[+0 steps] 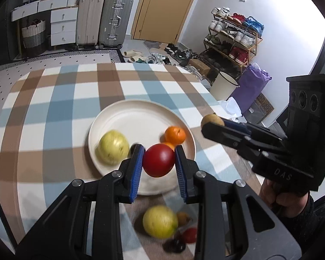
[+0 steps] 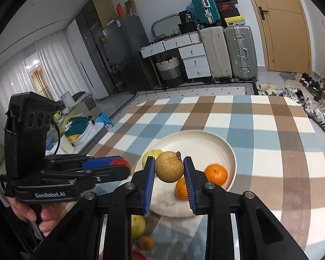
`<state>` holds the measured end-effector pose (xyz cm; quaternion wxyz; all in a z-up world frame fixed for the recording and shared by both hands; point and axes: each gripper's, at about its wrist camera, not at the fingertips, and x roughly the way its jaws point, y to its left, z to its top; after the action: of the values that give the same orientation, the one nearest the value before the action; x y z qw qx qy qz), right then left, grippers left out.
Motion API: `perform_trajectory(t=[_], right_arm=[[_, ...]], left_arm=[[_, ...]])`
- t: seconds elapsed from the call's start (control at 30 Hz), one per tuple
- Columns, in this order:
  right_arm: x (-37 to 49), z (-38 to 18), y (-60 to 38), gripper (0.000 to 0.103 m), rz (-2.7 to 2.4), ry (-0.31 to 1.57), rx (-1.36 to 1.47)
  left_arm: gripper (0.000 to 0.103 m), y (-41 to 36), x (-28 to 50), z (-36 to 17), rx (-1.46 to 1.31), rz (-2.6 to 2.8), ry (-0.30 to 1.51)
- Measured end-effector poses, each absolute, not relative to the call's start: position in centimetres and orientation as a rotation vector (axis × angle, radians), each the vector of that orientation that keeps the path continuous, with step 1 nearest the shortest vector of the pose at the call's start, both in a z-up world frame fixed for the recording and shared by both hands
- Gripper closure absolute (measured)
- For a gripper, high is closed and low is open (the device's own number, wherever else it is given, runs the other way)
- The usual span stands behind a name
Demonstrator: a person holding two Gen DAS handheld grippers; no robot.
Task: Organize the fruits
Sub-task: 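Carry the tomato and pear onto the white plate and open both tools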
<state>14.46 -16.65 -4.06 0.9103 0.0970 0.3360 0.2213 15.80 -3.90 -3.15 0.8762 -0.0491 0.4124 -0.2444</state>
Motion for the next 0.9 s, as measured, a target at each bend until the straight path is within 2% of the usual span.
perform_trajectory(t=[0.53, 0.9], right_arm=[[21.1, -5.4, -17.8, 0.076, 0.428, 0.726, 0.217], [23.3, -9.0, -17.9, 0.076, 0.410, 0.804, 0.229]], left_arm=[[0.077, -6.2, 25.8, -6.3, -0.114, -0.490, 0.934], [0.077, -7.2, 28.1, -9.5, -0.091, -0.481, 0.978]])
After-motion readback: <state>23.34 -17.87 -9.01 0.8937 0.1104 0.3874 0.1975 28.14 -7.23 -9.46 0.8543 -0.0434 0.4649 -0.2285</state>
